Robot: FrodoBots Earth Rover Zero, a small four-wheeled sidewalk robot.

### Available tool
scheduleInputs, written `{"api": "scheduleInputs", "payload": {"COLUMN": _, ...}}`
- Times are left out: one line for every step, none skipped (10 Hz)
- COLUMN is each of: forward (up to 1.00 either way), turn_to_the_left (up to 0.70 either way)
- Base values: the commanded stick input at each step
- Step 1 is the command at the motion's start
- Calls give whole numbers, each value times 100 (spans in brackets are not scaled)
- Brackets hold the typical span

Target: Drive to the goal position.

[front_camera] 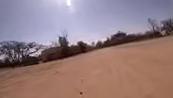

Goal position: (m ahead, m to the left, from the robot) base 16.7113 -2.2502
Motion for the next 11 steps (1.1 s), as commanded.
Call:
{"api": "scheduleInputs", "payload": {"forward": 85, "turn_to_the_left": 0}}
{"api": "scheduleInputs", "payload": {"forward": 85, "turn_to_the_left": 0}}
{"api": "scheduleInputs", "payload": {"forward": 85, "turn_to_the_left": 0}}
{"api": "scheduleInputs", "payload": {"forward": 85, "turn_to_the_left": 0}}
{"api": "scheduleInputs", "payload": {"forward": 85, "turn_to_the_left": 0}}
{"api": "scheduleInputs", "payload": {"forward": 85, "turn_to_the_left": 0}}
{"api": "scheduleInputs", "payload": {"forward": 85, "turn_to_the_left": 0}}
{"api": "scheduleInputs", "payload": {"forward": 85, "turn_to_the_left": 0}}
{"api": "scheduleInputs", "payload": {"forward": 85, "turn_to_the_left": 0}}
{"api": "scheduleInputs", "payload": {"forward": 85, "turn_to_the_left": 0}}
{"api": "scheduleInputs", "payload": {"forward": 85, "turn_to_the_left": 0}}
